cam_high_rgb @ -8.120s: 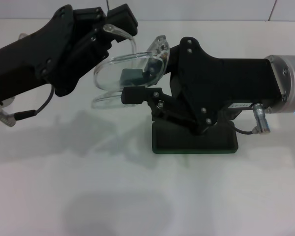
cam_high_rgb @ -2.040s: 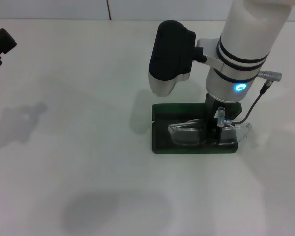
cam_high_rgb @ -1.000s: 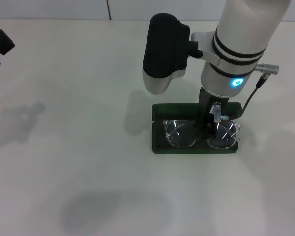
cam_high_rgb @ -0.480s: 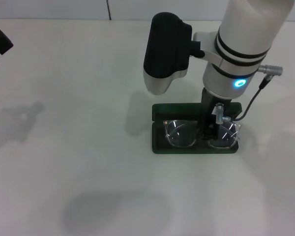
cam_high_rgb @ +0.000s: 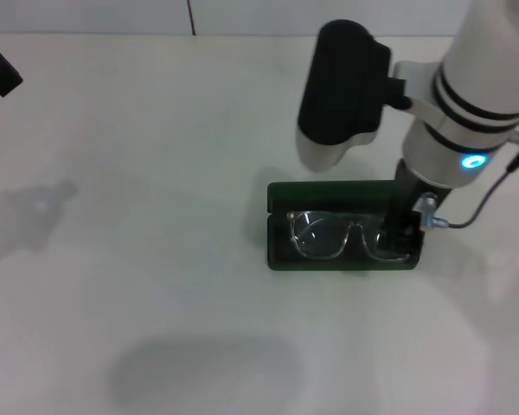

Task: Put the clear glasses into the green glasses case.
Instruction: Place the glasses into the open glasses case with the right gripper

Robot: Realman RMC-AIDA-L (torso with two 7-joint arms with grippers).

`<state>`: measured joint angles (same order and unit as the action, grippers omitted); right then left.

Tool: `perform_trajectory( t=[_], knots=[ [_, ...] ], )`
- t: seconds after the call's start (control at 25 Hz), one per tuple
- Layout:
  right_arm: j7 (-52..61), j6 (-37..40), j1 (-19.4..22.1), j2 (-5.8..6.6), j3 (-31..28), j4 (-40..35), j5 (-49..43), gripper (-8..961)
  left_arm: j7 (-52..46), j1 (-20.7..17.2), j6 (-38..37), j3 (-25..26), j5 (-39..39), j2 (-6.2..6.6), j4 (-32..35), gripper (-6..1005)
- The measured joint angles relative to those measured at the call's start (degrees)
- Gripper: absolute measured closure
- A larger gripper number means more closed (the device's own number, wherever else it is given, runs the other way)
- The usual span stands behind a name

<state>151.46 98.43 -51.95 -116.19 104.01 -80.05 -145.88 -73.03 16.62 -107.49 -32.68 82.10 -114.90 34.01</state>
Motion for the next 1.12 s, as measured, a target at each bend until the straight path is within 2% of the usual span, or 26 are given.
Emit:
perform_trajectory(
  t=[0.24, 0.52, 0.64, 0.84, 1.12],
  knots=[
    [2.2, 2.4, 4.4, 0.10, -1.1, -2.0, -0.5, 778, 0.0, 0.1, 0.0, 0.0, 0.0, -0.06, 0.0, 890],
    [2.6, 1.1, 14.9, 0.03, -0.8, -12.8, -8.6, 791, 0.0, 0.7, 0.4, 0.0, 0.0, -0.07, -0.1, 888],
    [2.7, -0.9, 17.4, 0.02, 0.0, -15.0, -12.2, 797, 0.0, 0.8, 1.0, -0.1, -0.1, -0.11, -0.1, 888],
    [2.7, -2.7, 18.0, 0.00, 1.5, -14.1, -14.2, 802, 0.0, 2.1, 1.5, -0.5, 0.0, -0.04, -1.1, 887],
    [2.4, -8.2, 17.4, 0.00, 7.1, -10.1, -19.1, 803, 0.0, 2.9, 1.6, -0.5, 1.4, -0.14, -1.7, 885]
  ],
)
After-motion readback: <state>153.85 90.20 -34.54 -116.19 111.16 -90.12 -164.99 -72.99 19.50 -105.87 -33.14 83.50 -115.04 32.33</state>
